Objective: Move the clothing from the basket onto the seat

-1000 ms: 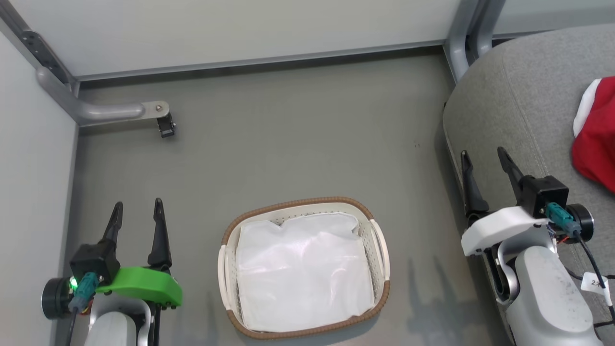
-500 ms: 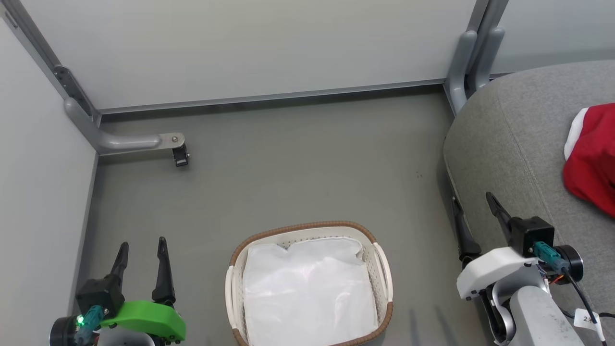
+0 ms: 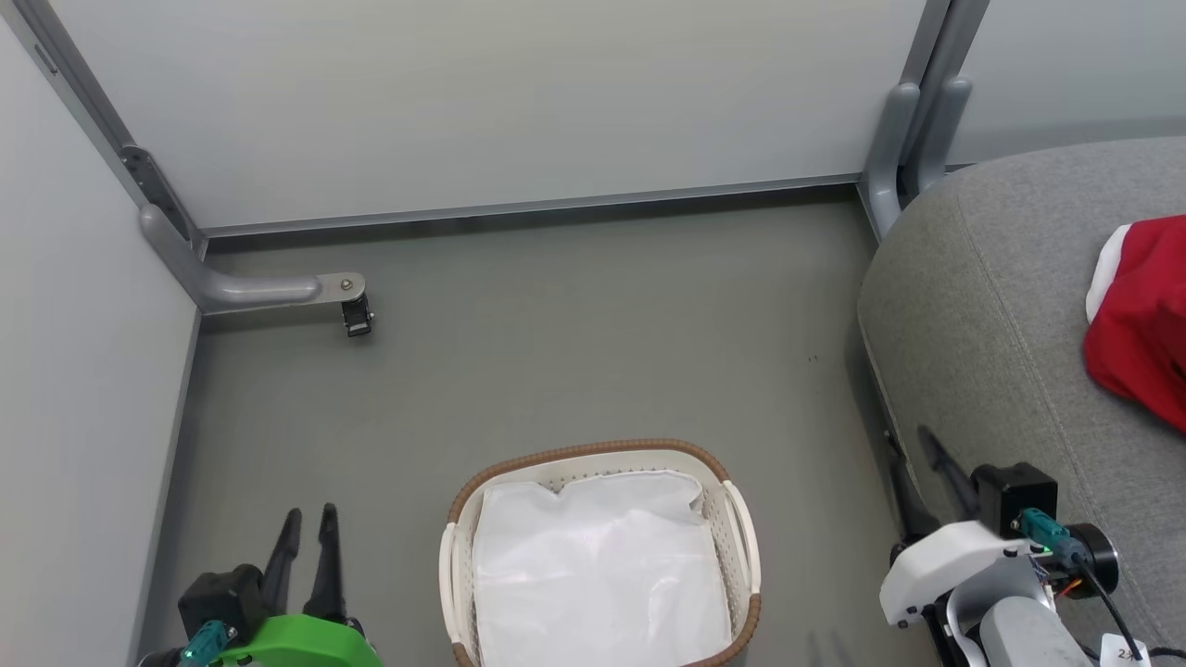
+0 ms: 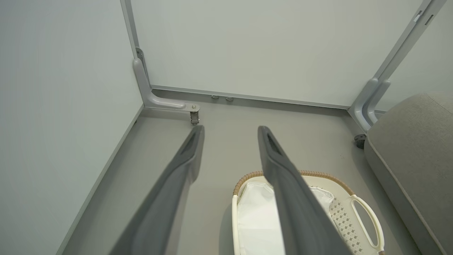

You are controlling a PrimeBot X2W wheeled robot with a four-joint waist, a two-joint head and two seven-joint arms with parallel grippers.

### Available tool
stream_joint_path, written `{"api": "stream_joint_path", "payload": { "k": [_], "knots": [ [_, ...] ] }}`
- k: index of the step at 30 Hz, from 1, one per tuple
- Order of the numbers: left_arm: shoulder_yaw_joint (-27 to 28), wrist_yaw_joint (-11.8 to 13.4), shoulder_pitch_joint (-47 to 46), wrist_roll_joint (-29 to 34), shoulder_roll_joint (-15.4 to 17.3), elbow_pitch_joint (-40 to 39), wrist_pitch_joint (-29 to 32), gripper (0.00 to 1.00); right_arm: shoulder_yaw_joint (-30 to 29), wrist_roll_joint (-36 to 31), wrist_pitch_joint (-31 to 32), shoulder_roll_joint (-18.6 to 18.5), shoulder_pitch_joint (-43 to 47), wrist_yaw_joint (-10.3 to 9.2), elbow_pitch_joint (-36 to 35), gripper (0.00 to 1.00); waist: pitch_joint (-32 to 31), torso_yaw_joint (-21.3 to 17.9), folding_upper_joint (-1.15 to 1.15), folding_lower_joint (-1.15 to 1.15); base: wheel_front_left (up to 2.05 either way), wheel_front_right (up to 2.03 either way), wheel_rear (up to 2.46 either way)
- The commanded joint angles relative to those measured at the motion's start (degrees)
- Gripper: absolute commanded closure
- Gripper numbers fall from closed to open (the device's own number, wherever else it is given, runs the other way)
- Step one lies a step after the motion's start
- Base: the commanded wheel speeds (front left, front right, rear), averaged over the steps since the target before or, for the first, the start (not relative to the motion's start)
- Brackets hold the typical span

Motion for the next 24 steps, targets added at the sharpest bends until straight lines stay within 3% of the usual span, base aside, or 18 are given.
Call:
{"api": "stream_joint_path", "payload": {
  "k": [1, 24],
  "knots": [
    [-0.03, 0.00, 0.00, -0.17, -0.10, 0.42, 0.05, 1.00, -0.05, 0.13, 0.06, 0.10, 0.21, 0.00, 0.46, 1.00, -0.01, 0.00, 0.00, 0.00, 0.00, 0.00, 0.00],
    [1.89, 0.02, -1.17, -22.45, 0.01, -2.75, 6.14, 1.00, -2.06, 24.25, 6.16, -0.06, 1.44, -0.01, -3.42, 1.00, -0.49, 0.01, 0.00, 0.00, 0.00, 0.00, 0.00]
  ]
}}
